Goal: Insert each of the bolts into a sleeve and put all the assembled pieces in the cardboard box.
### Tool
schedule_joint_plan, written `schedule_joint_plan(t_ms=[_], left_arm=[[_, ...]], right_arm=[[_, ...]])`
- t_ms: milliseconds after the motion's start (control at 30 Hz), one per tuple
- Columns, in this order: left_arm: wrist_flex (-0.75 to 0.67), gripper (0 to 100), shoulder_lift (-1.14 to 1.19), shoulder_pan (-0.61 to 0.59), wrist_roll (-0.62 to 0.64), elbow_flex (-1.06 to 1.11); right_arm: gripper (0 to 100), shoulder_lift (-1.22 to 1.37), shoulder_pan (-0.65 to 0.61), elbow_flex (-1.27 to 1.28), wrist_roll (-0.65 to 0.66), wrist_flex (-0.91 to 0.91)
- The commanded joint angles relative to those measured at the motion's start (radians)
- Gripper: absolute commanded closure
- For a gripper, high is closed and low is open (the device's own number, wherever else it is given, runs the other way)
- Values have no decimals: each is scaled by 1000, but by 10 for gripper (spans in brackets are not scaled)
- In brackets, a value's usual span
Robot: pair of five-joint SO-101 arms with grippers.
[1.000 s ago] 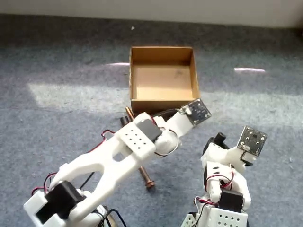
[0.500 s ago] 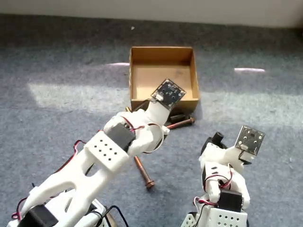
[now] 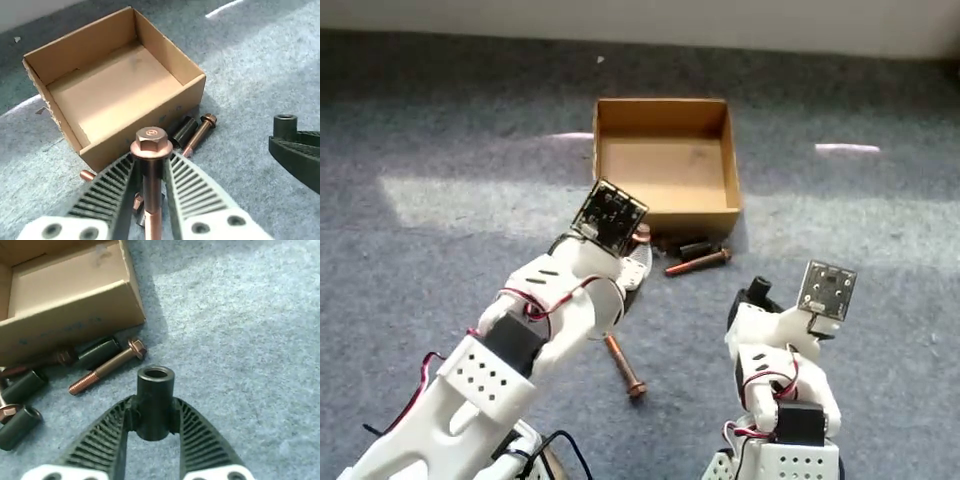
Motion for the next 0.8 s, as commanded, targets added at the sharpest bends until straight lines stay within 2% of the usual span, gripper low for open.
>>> schedule_joint_plan(t_ms=[0,200,567,700,767], left_arm=[[-66,995,-114,-12,9,27],[-169,995,-257,-22,74,137],[-377,995,-627,-119,78,380],[-423,995,-766,-117,78,472],[-436,994,-832,-117,78,506]], right_arm=[[993,-13,-59,-36,9,-65],[993,-13,-140,-36,9,-216],[993,-12,-404,-36,18,-441],[993,-12,-501,-13,169,-507],[993,-12,-516,38,189,-572]])
